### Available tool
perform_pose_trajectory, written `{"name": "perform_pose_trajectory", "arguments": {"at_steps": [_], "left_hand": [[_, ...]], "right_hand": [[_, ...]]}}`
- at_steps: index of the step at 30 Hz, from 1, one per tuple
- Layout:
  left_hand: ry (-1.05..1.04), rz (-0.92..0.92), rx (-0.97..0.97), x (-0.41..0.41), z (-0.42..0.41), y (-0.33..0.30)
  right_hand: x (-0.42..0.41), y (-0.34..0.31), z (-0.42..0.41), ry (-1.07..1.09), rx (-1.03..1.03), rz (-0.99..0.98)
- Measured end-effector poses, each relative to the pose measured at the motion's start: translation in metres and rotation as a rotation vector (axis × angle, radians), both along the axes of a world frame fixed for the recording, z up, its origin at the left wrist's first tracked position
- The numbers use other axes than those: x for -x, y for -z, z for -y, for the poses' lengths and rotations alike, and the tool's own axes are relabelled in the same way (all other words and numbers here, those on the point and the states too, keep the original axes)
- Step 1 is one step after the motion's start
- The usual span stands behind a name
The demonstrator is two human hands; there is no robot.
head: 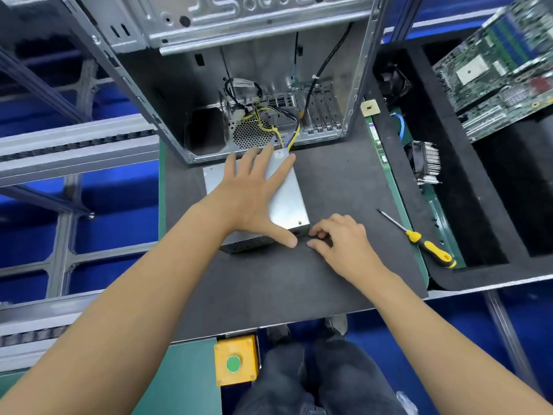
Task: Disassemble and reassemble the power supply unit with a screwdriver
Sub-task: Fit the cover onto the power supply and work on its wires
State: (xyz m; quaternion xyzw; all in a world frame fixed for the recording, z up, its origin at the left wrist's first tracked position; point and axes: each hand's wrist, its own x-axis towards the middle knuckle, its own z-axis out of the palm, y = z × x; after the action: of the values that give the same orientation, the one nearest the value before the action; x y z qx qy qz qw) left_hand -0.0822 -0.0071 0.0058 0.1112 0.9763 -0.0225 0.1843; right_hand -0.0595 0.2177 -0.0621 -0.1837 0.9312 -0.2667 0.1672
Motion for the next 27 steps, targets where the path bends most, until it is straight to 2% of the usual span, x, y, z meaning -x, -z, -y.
{"name": "perform_pose_trajectory", "arguments": {"at_steps": [3, 6, 8, 11, 14, 16, 22, 27], "left_hand": [[-0.084, 0.013, -0.144, -0.008, 0.013, -0.003], [-0.052, -0.047, -0.111, -0.016, 0.019, 0.001], [-0.046, -0.101, -0.1, -0.018, 0.017, 0.005], [-0.061, -0.145, -0.104, -0.017, 0.015, 0.008], [-0.07, -0.154, -0.11, -0.018, 0.017, 0.01], [-0.073, -0.156, -0.102, -0.019, 0.017, 0.011], [-0.086, -0.182, -0.117, -0.019, 0.016, 0.012], [-0.098, -0.184, -0.115, -0.019, 0.016, 0.013]], "right_hand": [[-0.003, -0.002, 0.003, -0.026, -0.03, -0.033], [-0.002, -0.003, 0.003, -0.026, -0.034, -0.026], [0.001, -0.009, 0.001, 0.092, 0.096, 0.038], [0.003, -0.027, 0.001, 0.331, 0.403, 0.094], [0.001, -0.046, 0.009, 0.291, 0.558, 0.073], [-0.001, -0.055, 0.015, 0.21, 0.538, 0.015], [0.002, -0.067, 0.02, -0.055, 0.303, -0.207], [0.008, -0.078, 0.024, -0.204, 0.043, -0.256]]}}
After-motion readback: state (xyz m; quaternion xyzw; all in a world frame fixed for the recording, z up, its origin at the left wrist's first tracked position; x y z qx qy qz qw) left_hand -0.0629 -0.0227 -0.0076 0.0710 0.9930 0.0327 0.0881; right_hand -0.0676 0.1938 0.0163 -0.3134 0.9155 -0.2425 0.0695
